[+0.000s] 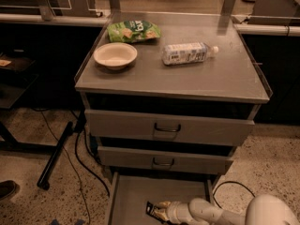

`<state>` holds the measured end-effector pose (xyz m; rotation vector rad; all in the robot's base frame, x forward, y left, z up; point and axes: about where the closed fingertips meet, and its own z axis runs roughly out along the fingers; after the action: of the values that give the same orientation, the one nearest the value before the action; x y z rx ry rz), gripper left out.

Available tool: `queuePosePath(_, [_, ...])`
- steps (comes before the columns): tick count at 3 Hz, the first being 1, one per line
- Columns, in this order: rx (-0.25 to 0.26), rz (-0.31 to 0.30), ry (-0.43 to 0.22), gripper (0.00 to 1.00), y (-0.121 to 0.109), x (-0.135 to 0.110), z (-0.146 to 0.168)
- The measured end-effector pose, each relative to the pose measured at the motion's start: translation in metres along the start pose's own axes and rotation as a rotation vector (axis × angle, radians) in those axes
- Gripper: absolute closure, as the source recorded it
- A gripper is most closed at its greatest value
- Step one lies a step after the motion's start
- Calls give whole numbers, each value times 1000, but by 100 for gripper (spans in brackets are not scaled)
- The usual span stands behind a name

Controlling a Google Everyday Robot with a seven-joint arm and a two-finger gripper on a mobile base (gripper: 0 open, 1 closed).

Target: Pick rxbar chocolate from bottom drawer and place on counter

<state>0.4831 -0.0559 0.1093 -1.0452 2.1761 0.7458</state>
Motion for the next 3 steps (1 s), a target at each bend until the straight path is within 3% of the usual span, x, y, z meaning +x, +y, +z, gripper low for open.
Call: queuePosePath(3, [8,74,-94,100,21,-28,-30])
